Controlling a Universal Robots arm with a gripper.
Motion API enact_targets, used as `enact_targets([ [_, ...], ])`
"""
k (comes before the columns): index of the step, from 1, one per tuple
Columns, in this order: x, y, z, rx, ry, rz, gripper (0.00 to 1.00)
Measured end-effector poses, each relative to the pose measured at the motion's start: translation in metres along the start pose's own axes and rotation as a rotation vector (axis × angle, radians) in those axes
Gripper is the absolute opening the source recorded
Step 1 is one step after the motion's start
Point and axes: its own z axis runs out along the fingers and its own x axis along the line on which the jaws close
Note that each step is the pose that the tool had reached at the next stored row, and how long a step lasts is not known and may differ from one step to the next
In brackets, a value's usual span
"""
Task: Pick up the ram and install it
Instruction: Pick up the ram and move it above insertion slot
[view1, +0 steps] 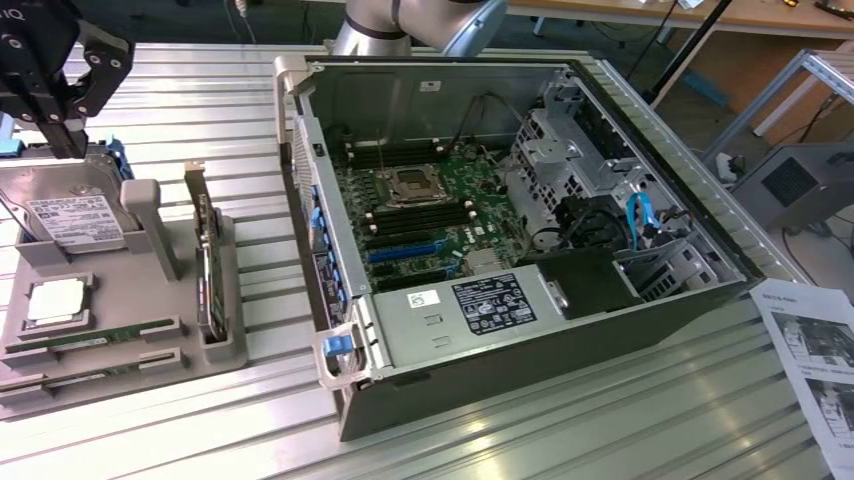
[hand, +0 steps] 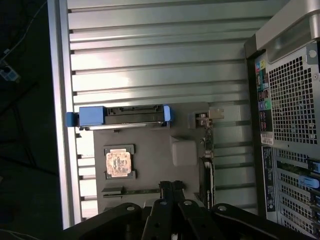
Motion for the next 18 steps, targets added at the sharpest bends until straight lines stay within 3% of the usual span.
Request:
enact_targets([
  [11, 0.0, -0.0021, -0.0001, 0.0017, -0.0001, 0.0, 0.11],
  [18, 0.0, -0.0137, -0.0006, 0.0066, -0.0005, 0.0, 0.11],
])
